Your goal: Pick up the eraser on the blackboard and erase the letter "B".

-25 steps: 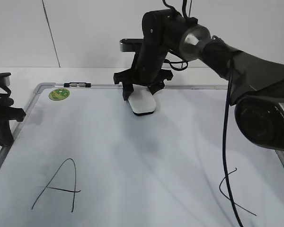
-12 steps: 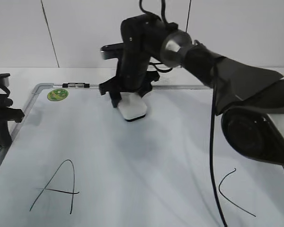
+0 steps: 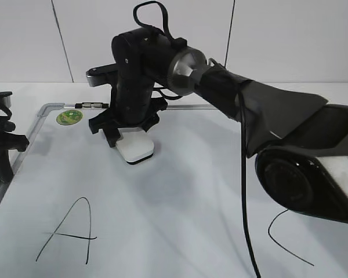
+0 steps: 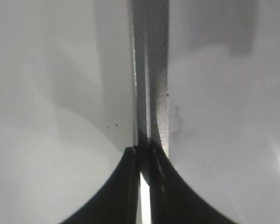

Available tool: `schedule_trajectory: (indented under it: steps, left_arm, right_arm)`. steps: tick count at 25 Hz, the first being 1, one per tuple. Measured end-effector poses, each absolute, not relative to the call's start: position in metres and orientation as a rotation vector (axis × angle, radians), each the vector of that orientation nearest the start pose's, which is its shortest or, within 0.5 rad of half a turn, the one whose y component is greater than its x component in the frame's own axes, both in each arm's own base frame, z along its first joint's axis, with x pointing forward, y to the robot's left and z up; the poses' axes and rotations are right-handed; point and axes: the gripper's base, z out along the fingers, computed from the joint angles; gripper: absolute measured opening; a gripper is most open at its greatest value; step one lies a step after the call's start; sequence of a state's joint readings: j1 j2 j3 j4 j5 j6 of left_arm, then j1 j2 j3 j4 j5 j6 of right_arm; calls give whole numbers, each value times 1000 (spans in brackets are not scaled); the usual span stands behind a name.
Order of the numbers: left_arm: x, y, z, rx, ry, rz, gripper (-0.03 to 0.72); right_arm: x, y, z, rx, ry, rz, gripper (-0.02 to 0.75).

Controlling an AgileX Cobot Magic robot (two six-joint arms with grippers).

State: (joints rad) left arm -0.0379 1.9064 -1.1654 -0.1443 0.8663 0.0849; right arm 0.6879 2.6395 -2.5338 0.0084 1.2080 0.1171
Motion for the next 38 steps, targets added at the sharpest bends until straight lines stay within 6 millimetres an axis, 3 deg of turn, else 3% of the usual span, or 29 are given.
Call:
schedule_trajectory:
  steps: [5,10,13,18,22,31,38]
  left_arm:
    - [346,-23,152,48,3089,-175,17]
    - [346,-24,151,37,3091,-189,17]
    - [346,-24,151,35,3091,-191,17]
    - [346,-24,151,35,3091,-191,17]
    - [346,-24,151,36,3092,-191,17]
    - [345,-24,151,36,3095,-191,17]
    - [345,-24,151,36,3095,-191,17]
  right_arm:
    - [420,343,156,-794,2704,154,527]
    - [425,324,158,-735,2739,128,527]
    - [436,299,158,-665,2778,116,527]
    - [462,242,164,-507,2826,74,527]
    - [470,212,166,-429,2866,40,527]
    - [461,214,178,-458,2911,202,527]
    - [442,208,236,-456,2842,258,526]
